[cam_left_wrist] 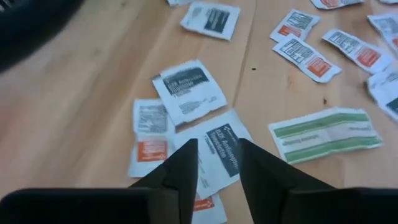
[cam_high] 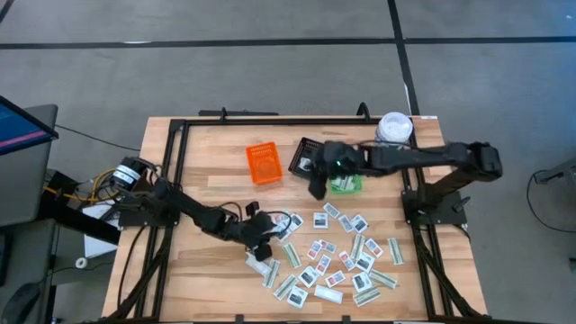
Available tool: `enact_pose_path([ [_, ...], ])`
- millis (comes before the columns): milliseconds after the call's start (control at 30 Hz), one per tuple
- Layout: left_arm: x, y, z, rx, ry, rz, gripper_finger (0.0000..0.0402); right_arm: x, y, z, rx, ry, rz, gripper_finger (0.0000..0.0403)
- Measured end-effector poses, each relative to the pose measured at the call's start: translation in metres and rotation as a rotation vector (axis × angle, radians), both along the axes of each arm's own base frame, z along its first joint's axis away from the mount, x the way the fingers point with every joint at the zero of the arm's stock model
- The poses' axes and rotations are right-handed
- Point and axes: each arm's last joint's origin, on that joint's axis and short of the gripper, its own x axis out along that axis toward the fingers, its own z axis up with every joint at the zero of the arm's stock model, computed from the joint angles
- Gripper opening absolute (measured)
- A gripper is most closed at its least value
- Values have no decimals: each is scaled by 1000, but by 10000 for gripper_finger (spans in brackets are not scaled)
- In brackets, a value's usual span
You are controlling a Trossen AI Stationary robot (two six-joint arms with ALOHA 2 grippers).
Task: Pick & Place First Aid Supplies
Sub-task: Put the black towelette pack into the black basket
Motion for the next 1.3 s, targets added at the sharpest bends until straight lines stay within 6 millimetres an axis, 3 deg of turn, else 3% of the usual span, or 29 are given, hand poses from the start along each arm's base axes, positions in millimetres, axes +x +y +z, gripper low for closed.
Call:
enact_pose_path([
  [167, 7, 11, -14, -31, 52, 17, 142, -3, 50, 3, -20, -5, 138, 102],
  [333, 13, 12, -29, -13, 81, 36, 148, 1, 86, -14, -44, 35, 186, 102],
  [433, 13, 11, -30, -9, 82, 40, 134, 5, 100, -26, -21, 62, 204, 102],
  [567, 12, 12, -28, -11, 83, 36, 82, 14, 112, -47, 1, 99, 208, 102],
  [733, 12, 11, -28, -13, 83, 34, 10, 31, 115, -75, 21, 108, 186, 102],
  [1100, 12, 3, -25, 56, 22, 28, 6, 60, 84, -125, 311, 138, 108, 102],
  [1300, 9, -3, -22, 194, -11, 68, 7, 65, 72, -137, 390, 162, 122, 102],
])
